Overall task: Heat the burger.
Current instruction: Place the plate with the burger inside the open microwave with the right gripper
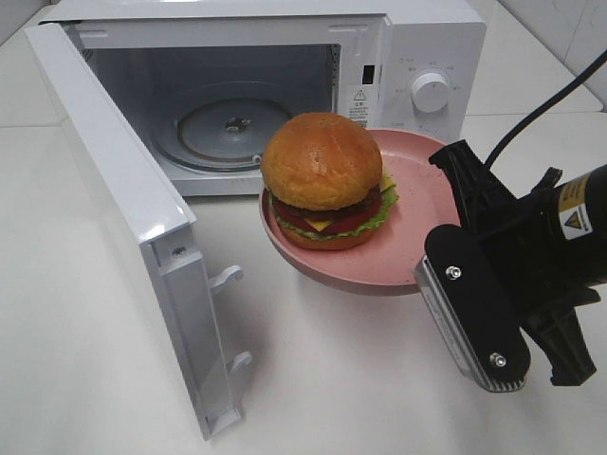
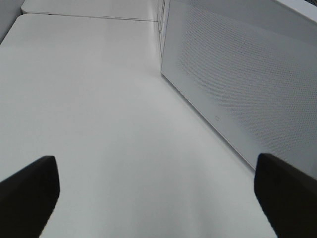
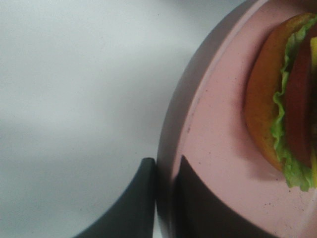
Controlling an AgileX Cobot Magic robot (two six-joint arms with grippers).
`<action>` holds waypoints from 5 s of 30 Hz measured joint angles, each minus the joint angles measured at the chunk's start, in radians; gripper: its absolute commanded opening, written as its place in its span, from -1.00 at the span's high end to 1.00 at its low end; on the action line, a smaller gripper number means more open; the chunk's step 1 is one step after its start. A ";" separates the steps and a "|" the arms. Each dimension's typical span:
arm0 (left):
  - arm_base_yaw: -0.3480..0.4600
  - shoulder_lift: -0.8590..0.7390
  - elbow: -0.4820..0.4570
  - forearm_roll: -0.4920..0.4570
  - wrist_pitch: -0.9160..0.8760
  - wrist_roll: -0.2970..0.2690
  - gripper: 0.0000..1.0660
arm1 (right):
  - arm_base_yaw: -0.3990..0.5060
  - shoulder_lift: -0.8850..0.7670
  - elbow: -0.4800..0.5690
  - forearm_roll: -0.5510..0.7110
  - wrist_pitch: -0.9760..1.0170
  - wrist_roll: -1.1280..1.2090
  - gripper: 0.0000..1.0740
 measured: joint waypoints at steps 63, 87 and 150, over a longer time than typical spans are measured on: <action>0.000 0.000 0.000 0.000 0.000 0.000 -0.88 | 0.001 0.433 -0.322 0.076 -0.130 -0.062 0.91; 0.000 0.000 0.000 0.000 -0.001 0.000 -0.88 | 0.001 0.500 -0.405 0.078 -0.164 -0.069 0.89; 0.000 0.000 0.000 0.000 -0.001 0.000 -0.88 | 0.000 0.997 -1.070 0.001 -0.026 0.166 0.83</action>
